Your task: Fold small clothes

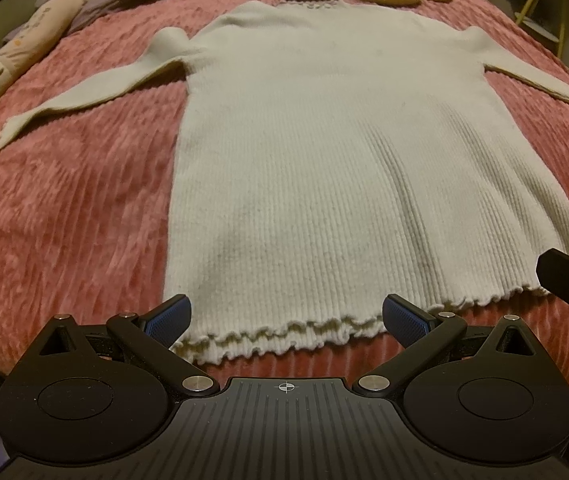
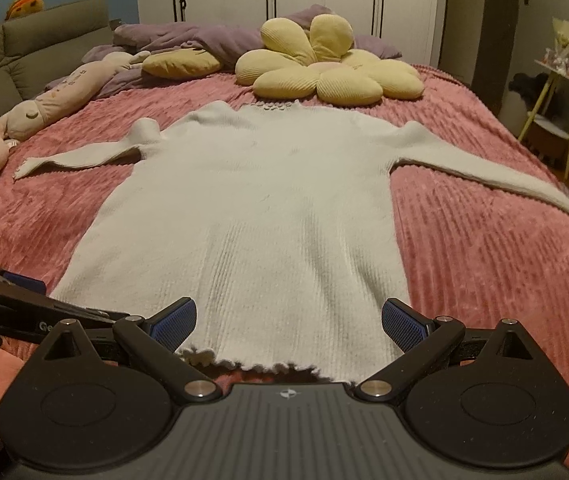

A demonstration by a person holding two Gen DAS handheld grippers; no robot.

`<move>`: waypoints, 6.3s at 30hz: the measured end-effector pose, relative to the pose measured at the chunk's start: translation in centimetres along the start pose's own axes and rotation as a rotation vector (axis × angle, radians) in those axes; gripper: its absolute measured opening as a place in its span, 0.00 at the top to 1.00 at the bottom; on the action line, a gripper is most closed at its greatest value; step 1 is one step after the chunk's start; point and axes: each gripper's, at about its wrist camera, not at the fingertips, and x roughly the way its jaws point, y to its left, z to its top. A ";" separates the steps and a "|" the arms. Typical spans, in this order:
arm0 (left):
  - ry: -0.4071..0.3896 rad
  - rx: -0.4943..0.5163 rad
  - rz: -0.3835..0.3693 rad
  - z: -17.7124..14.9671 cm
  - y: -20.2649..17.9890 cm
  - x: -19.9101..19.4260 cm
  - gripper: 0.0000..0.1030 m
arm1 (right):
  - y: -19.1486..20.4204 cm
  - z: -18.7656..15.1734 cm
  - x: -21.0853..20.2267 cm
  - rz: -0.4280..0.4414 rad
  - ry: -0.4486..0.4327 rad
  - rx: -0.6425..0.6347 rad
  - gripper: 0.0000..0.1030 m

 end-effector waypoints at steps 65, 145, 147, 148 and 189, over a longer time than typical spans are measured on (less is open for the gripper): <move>-0.236 -0.064 -0.188 15.6 1.4 13.7 0.00 | -36.5 15.3 17.3 -0.424 -0.261 0.656 0.92; -0.239 -0.301 -0.331 25.3 14.0 17.8 0.91 | -17.2 13.6 27.3 0.259 -0.066 0.782 0.57; -0.298 -0.260 -0.316 25.3 13.4 16.8 0.92 | -16.7 14.3 27.8 0.208 -0.058 0.726 0.79; -0.330 -0.242 -0.306 25.5 13.0 16.3 0.92 | -16.4 14.6 28.0 0.174 -0.053 0.687 0.90; -0.358 0.116 -0.145 25.2 4.5 18.1 0.51 | -7.6 18.3 29.3 -0.069 -0.041 0.015 0.79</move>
